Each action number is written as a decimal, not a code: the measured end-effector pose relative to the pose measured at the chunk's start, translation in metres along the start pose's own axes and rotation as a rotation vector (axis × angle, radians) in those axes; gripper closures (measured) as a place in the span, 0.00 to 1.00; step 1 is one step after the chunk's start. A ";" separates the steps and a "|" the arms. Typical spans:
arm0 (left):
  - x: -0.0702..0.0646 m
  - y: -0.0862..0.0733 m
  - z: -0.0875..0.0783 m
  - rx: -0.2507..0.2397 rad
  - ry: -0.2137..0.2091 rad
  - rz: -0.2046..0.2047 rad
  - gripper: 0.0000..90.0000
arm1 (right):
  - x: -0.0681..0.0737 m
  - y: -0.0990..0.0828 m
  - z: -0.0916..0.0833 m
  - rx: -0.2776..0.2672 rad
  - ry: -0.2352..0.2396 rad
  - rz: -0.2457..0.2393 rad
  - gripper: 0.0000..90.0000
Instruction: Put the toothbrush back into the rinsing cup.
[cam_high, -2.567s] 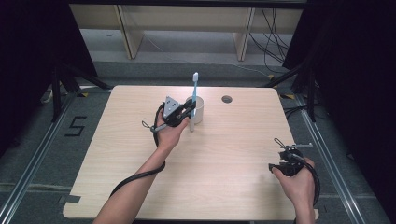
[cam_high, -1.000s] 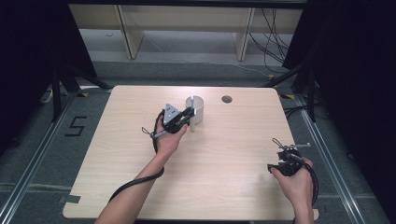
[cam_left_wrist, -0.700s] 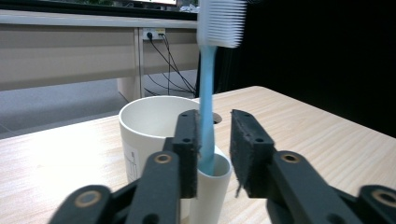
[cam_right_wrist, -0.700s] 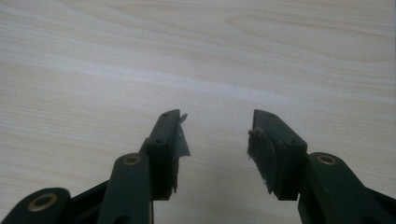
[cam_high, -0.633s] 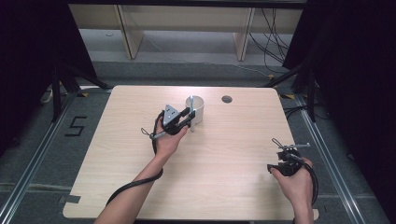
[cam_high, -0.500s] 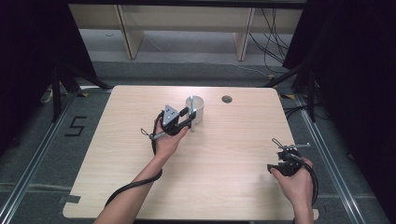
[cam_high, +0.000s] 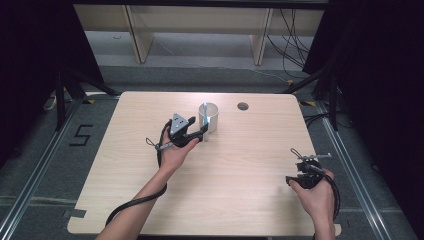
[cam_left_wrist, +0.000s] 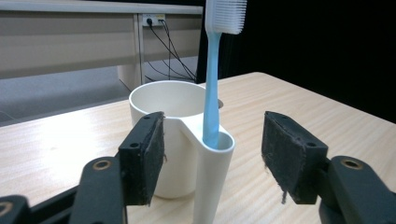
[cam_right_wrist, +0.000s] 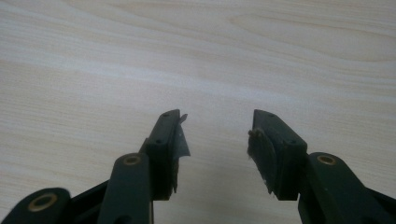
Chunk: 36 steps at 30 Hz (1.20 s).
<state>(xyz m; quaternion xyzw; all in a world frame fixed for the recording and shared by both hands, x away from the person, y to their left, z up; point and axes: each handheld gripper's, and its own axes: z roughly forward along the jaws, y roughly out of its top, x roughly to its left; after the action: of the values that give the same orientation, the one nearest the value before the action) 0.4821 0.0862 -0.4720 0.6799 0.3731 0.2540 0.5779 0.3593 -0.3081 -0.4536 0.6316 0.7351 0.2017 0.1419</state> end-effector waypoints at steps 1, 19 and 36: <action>0.000 0.000 -0.001 0.004 -0.001 0.000 0.42 | 0.000 0.000 0.000 -0.001 0.000 -0.004 0.60; 0.008 0.002 -0.024 0.060 -0.009 0.029 0.40 | 0.000 0.000 0.002 0.000 0.007 -0.008 0.60; 0.014 0.003 -0.052 0.074 -0.017 0.039 0.40 | 0.001 0.000 0.002 -0.001 -0.009 -0.004 0.60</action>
<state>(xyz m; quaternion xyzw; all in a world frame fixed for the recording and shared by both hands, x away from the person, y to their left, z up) 0.4504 0.1279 -0.4596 0.7099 0.3640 0.2457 0.5506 0.3600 -0.3067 -0.4555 0.6308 0.7356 0.1990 0.1459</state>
